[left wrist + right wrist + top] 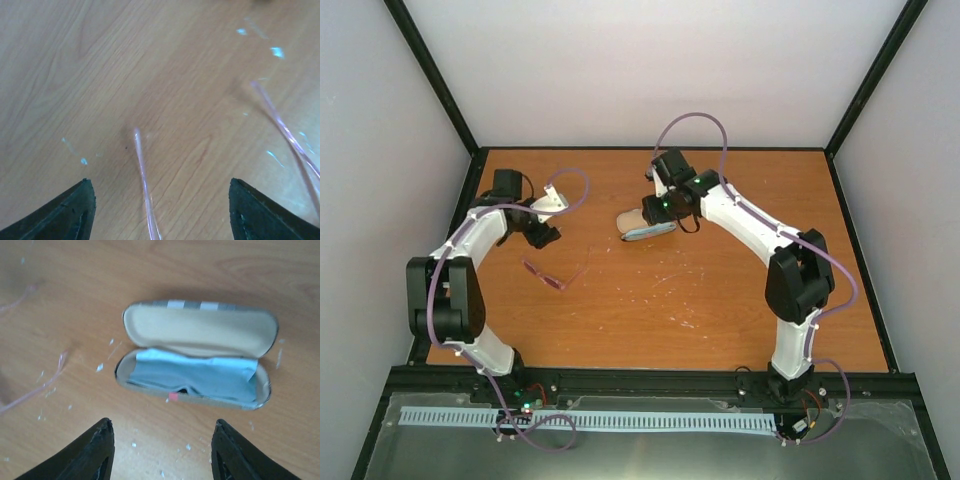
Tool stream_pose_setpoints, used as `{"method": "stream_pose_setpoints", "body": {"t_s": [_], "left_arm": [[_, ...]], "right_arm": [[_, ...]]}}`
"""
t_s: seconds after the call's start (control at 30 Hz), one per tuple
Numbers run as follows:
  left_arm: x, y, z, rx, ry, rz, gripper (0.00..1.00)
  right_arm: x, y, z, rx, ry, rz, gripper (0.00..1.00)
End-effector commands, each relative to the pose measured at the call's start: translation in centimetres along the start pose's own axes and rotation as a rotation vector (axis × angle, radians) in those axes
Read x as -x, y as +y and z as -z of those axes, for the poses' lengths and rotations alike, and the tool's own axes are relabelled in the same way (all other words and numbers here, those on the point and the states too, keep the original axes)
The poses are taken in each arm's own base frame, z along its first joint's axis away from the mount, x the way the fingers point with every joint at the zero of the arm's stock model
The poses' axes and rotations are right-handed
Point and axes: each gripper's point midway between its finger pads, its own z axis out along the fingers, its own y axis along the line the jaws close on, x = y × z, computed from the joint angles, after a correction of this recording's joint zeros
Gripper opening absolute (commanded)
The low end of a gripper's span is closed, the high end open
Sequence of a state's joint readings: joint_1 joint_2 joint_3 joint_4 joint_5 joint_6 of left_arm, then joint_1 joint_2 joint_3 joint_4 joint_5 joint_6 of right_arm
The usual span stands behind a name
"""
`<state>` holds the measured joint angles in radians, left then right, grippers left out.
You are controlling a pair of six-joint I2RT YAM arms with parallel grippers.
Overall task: Organize the sunglasses
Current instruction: Pick up the sunglasses from the center of the board.
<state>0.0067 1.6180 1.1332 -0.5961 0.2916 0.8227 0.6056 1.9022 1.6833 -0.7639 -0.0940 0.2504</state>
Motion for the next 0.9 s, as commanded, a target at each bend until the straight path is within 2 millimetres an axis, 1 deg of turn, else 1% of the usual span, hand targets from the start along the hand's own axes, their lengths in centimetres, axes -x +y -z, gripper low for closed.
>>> {"method": "stream_pose_setpoints", "body": {"t_s": [0.0, 0.03, 0.1, 0.17, 0.27, 0.4, 0.47, 0.67, 0.87], "left_arm": [[1.6, -1.4, 3.3, -0.117, -0.114, -0.352, 0.73], [1.7, -1.6, 3.7, -0.146, -0.115, -0.392, 0.74], [1.1, -2.0, 3.8, -0.184, -0.088, -0.486, 0.76], [-0.3, -2.3, 3.4, -0.204, -0.036, -0.598, 0.77], [-2.9, -3.3, 3.0, -0.25, 0.036, -0.764, 0.78], [-5.9, -4.7, 3.0, -0.314, 0.114, -0.92, 0.79], [-6.9, -5.1, 3.1, -0.338, 0.145, -0.97, 0.8], [-8.0, -6.6, 2.9, -0.388, 0.137, -1.068, 0.84], [-9.4, -7.7, 1.2, -0.412, 0.172, -1.096, 0.84]], "right_arm": [[-3.7, 0.2, -0.7, 0.033, 0.122, -0.033, 0.53], [-4.3, 0.1, -0.8, 0.033, 0.139, -0.043, 0.53], [-5.1, -0.1, -0.6, 0.032, 0.136, -0.055, 0.53], [-5.6, -0.5, -0.3, 0.018, 0.126, -0.065, 0.53], [-6.5, -1.0, -0.2, -0.002, 0.137, -0.073, 0.53], [-7.2, -1.5, 0.0, -0.022, 0.124, -0.087, 0.53], [-7.3, -1.6, 0.1, -0.026, 0.12, -0.091, 0.53], [-7.7, -1.8, 0.0, -0.027, 0.12, -0.094, 0.53], [-8.1, -2.3, 0.0, -0.036, 0.123, -0.093, 0.53]]}}
